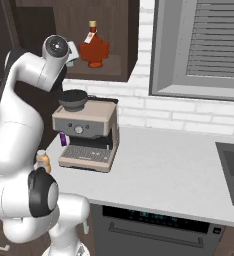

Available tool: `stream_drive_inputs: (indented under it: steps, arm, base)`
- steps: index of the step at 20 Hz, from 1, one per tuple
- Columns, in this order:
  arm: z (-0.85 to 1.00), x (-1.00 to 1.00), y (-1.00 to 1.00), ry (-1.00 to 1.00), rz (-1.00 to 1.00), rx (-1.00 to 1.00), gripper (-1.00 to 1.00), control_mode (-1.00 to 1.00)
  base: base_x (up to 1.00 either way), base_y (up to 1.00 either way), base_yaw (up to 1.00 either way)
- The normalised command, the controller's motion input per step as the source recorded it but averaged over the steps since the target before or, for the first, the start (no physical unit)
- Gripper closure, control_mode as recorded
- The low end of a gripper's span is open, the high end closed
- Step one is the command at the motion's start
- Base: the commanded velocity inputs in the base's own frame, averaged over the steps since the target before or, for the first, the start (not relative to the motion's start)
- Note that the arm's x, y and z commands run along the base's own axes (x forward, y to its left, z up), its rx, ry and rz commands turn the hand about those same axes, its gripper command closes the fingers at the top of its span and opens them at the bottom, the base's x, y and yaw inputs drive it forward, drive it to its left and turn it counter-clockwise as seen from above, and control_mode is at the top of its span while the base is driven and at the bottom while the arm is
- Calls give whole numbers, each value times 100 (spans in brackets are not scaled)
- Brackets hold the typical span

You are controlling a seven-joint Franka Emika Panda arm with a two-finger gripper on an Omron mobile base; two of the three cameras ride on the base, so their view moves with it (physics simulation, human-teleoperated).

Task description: Put the shaker and condiment bottle from the counter next to their counterparts in the cabinet.

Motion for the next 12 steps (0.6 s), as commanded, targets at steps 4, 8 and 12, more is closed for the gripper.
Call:
stream_drive_inputs:
  steps: [4,8,12]
  arm:
    - [-2,12,0,0,-1,0,100,-100]
    - [-8,11,0,0,0,0,100,-100]
    - [-11,13,0,0,0,0,100,-100]
  base:
    - [0,0,0]
    - [0,0,0]
    - [0,0,0]
